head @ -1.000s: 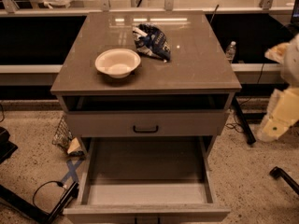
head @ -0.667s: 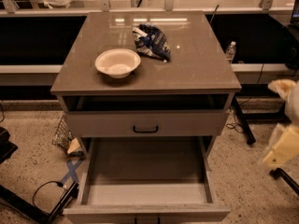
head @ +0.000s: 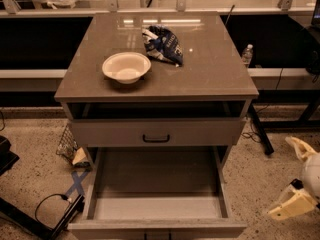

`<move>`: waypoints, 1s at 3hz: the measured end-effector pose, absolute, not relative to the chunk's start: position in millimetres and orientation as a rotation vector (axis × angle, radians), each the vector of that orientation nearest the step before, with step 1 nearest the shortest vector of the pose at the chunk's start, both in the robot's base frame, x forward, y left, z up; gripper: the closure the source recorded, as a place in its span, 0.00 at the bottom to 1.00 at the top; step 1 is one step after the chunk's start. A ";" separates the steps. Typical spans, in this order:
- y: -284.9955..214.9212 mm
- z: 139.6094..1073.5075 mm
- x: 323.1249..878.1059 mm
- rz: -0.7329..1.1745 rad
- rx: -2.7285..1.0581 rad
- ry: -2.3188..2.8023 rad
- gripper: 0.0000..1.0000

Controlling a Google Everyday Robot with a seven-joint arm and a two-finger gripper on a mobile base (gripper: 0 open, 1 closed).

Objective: Close middle drawer

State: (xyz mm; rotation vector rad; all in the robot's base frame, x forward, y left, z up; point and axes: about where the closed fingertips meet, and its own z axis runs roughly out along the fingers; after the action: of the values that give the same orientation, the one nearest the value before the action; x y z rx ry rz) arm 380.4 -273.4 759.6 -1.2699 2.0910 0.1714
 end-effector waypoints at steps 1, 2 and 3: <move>-287.8 757.6 388.3 0.085 -1.264 2.032 0.00; -285.2 754.2 388.4 0.081 -1.275 2.032 0.00; -273.7 720.7 383.5 0.060 -1.298 2.055 0.00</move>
Offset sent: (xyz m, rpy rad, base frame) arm 0.0073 -0.0148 -0.0028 -0.0209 -0.0823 -0.0123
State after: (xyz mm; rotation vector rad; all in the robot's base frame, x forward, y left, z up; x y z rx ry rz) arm 383.5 -273.7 720.7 -1.2981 2.0554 0.0605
